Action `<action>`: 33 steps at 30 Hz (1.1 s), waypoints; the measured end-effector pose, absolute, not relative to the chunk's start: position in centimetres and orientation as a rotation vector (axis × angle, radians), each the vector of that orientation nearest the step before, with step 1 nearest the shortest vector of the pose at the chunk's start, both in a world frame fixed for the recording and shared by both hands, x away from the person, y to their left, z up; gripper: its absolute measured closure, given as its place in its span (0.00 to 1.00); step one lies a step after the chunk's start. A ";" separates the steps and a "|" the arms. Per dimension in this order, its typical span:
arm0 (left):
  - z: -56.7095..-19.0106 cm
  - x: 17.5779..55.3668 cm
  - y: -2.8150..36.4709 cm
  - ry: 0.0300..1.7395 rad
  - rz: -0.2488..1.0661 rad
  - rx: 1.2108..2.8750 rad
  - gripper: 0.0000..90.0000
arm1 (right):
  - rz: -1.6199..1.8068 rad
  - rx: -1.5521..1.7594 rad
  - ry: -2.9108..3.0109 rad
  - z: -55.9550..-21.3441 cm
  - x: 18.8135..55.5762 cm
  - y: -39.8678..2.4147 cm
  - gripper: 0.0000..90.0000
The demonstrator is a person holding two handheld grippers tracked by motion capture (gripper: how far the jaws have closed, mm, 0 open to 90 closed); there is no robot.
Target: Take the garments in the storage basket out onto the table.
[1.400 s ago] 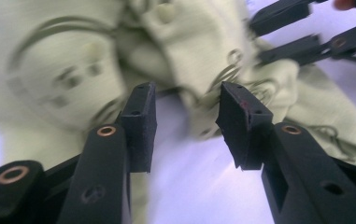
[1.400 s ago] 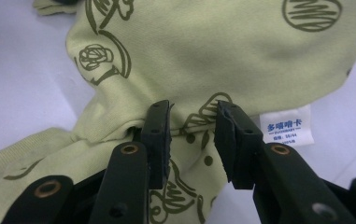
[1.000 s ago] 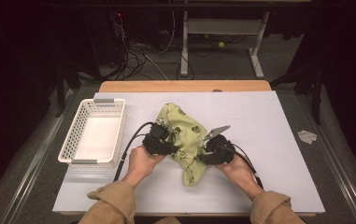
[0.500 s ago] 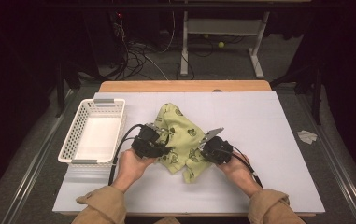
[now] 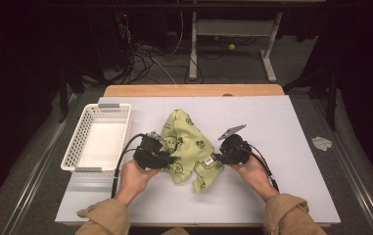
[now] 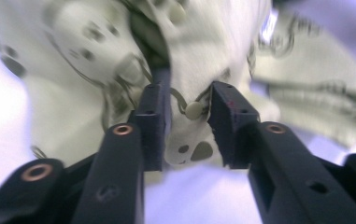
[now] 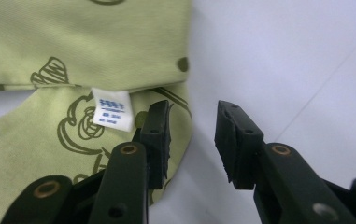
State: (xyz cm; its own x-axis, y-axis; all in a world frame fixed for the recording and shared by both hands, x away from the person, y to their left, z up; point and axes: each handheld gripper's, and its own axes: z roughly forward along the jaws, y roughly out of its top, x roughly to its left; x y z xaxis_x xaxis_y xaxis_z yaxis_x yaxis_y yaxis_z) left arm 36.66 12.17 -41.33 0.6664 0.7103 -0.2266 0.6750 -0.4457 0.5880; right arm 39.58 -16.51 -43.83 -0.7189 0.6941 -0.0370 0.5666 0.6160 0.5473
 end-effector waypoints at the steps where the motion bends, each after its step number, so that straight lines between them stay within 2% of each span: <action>1: -41.2 36.9 12.2 1.074 0.079 2.209 0.61 | 0.753 1.035 2.612 -44.0 39.7 -16.4 0.72; 3: -40.9 37.8 11.9 1.088 0.076 2.189 0.55 | 0.725 1.025 2.648 -44.5 39.6 -15.6 0.72; 5: -40.9 38.1 11.3 1.085 0.073 2.192 0.54 | 0.708 1.006 2.651 -44.7 39.4 -15.1 0.74; 9: -41.5 38.9 10.1 1.086 0.038 2.228 0.55 | 0.714 0.950 2.700 -44.7 39.3 -14.8 0.97; 10: -41.7 39.1 9.8 1.087 0.027 2.235 0.58 | 0.705 0.942 2.704 -44.7 39.2 -14.7 0.98; 13: -42.2 39.6 9.5 1.082 -0.030 2.248 0.73 | 0.677 0.921 2.687 -44.5 39.3 -14.8 0.99; 19: -42.3 39.5 9.7 1.073 -0.022 2.294 0.86 | 0.722 0.995 2.566 -42.8 40.6 -16.9 0.99; 28: -42.2 36.5 11.8 1.039 -0.032 2.310 0.90 | 0.731 1.020 2.415 -39.5 41.5 -19.0 0.99; 33: -42.0 36.2 12.3 1.036 -0.031 2.298 0.90 | 0.718 1.065 2.404 -39.6 41.9 -19.7 0.99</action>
State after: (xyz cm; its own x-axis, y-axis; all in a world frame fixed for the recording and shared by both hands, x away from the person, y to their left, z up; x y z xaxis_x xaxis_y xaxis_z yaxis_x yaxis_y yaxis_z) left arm 36.19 12.31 -41.99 0.6935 0.6721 -0.2594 0.6865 -0.5072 0.5209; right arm 41.90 -19.66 -39.56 -0.6224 0.7662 -0.1596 0.5531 0.5749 0.6029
